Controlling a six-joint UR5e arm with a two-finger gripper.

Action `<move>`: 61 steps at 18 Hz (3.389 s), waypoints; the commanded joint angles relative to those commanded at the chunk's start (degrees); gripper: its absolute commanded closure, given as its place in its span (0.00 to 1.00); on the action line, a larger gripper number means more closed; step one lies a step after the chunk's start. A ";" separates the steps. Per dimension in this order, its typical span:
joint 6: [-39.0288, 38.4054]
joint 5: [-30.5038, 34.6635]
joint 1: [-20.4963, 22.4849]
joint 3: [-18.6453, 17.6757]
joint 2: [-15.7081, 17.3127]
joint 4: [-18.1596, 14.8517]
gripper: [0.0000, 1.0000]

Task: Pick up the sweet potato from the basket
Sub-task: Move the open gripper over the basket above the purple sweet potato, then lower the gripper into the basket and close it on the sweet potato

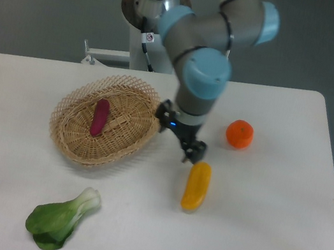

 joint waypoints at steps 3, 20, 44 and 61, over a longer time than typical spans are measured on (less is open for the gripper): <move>-8.52 -0.09 -2.82 -0.35 -0.09 0.35 0.00; -21.55 -0.17 -9.50 -9.85 1.14 4.22 0.00; -26.83 0.62 -11.35 -12.22 -3.08 10.20 0.54; -26.04 0.62 -7.32 -3.09 0.44 8.96 0.76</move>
